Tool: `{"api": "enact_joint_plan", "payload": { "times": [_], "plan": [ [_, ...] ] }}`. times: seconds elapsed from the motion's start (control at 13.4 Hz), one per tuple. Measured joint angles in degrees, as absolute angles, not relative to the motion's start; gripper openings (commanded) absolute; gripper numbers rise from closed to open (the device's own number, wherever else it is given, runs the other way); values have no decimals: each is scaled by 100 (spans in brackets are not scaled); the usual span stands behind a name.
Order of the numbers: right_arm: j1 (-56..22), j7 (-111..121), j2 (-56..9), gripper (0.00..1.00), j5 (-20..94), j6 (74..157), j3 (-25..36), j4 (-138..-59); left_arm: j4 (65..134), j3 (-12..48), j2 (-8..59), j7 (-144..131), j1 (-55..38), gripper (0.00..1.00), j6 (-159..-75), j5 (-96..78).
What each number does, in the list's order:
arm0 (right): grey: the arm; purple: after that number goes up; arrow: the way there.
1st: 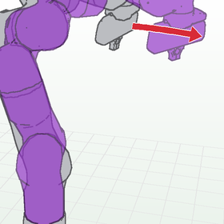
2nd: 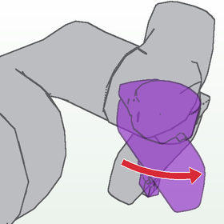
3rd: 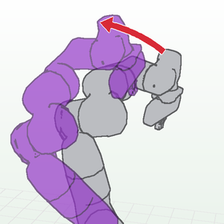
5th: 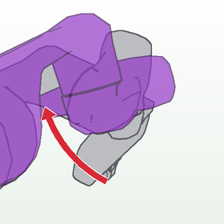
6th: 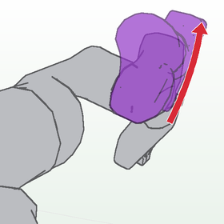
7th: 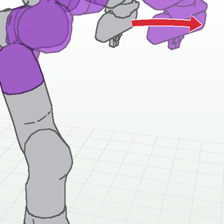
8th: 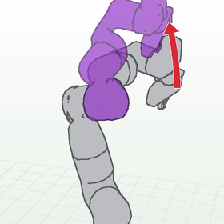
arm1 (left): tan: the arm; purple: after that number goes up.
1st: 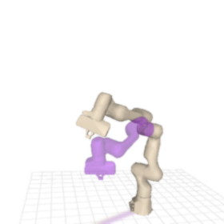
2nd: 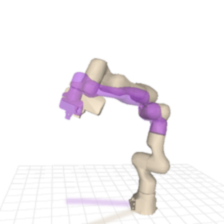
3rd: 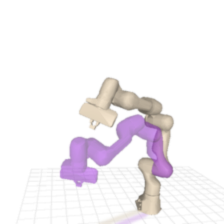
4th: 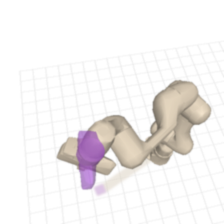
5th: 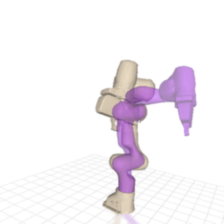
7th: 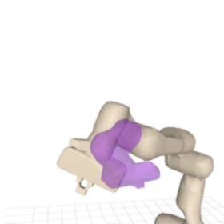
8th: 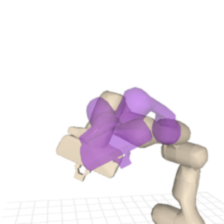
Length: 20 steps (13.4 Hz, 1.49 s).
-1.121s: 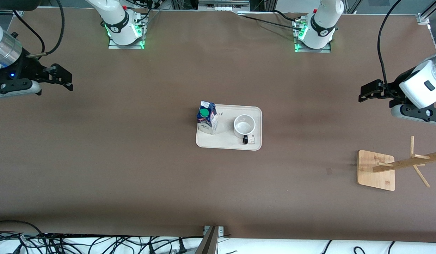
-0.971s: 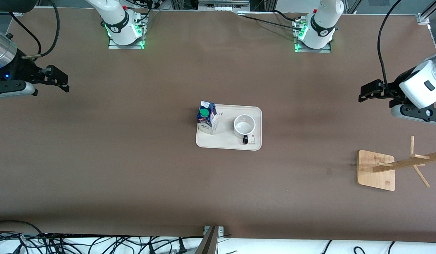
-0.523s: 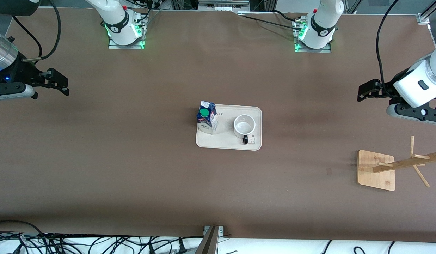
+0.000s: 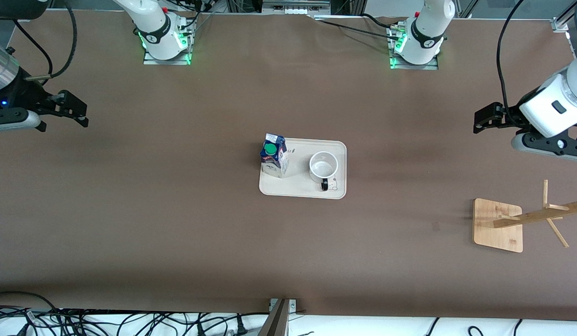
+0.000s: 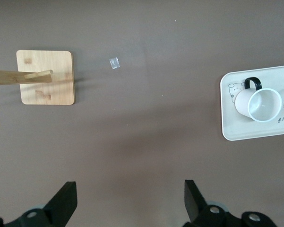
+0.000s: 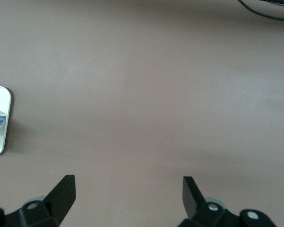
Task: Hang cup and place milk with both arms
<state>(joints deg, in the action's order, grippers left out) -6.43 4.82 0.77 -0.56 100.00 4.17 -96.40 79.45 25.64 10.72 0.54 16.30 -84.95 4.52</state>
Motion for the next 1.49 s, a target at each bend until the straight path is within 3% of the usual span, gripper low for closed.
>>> {"api": "enact_joint_plan", "payload": {
  "times": [0.3,0.82,1.2,1.49],
  "plan": [
    [-701,353,-46,100,54,9898,438,-9675,8693,2543,515,54,1689,100,-8752,448],
    [-1628,-1131,-441,100,813,9870,379,-9554,8750,2538,488,54,1777,100,-8805,446],
    [-2934,-3616,-1934,100,930,10761,353,-8729,8757,2389,485,62,1699,100,-8815,416],
    [-3892,-5232,-3251,100,904,11116,367,-7542,8965,1469,332,63,793,100,-9039,407]
  ]
}}
